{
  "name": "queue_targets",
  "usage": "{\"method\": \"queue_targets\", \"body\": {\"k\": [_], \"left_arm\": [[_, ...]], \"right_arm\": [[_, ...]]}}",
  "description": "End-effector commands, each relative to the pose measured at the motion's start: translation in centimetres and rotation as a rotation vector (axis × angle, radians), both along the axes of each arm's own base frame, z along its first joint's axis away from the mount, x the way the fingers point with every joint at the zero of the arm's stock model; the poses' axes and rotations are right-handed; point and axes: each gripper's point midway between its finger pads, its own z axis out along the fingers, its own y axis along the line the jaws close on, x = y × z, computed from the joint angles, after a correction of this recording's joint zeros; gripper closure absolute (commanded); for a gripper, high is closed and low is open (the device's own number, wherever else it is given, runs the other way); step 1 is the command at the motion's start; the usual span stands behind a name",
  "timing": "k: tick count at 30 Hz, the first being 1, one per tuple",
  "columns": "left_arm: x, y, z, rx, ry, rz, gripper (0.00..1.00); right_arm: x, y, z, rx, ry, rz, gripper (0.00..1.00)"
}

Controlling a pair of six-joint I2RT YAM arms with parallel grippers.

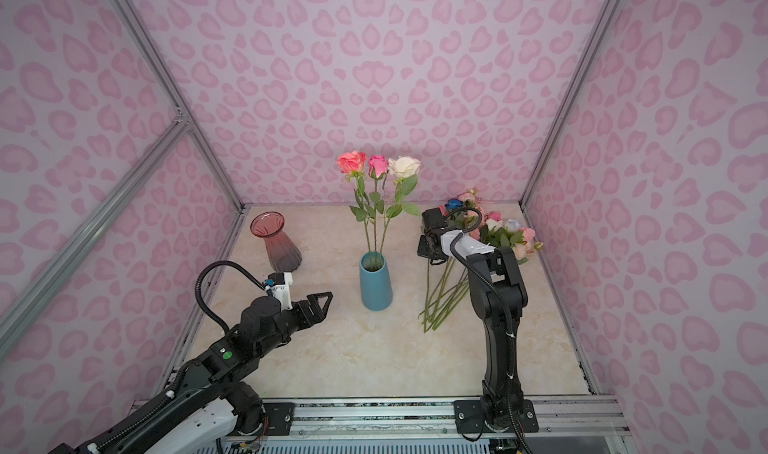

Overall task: Arrange the flowers into the vase
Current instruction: 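Grasp a coral-pink rose stem in the bunch with the right gripper, then lift the coral-pink rose upward out of the bunch with the right gripper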

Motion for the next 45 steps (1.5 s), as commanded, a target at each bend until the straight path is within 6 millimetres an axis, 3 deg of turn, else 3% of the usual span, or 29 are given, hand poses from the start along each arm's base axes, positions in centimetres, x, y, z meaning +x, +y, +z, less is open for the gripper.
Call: {"method": "queue_targets", "body": {"k": [1, 7, 12, 18, 22, 30, 38, 45], "left_arm": [[0.3, 0.0, 1.0, -0.009, -0.031, 0.003, 0.02], [0.2, 0.1, 1.3, -0.014, -0.034, 0.008, 0.02], [0.2, 0.4, 1.6, -0.009, -0.048, 0.018, 0.02], [0.2, 0.7, 2.1, -0.002, -0.064, 0.027, 0.02], [0.2, 1.0, 2.7, 0.000, -0.077, 0.035, 0.02], [0.2, 1.6, 6.7, -0.056, -0.164, 0.064, 0.02], [0.0, 2.1, 6.0, -0.056, -0.156, 0.084, 0.02], [-0.2, 2.5, 6.5, -0.054, -0.169, 0.096, 0.02]], "right_arm": [[0.7, 0.7, 2.1, 0.041, -0.096, 0.017, 0.95], [0.1, 1.5, 6.7, 0.122, -0.200, 0.027, 0.96], [-0.8, 2.2, 12.0, 0.218, -0.327, 0.049, 0.96], [-2.5, 1.6, 17.7, 0.270, -0.479, 0.040, 0.96], [-4.3, 0.6, 21.3, 0.269, -0.578, 0.023, 0.95], [-9.9, -0.3, 28.4, 0.196, -0.828, 0.021, 0.96], [-14.5, 0.0, 35.4, 0.176, -1.054, 0.052, 0.96], [-16.2, 1.9, 39.3, 0.209, -1.182, 0.111, 0.96]]}}
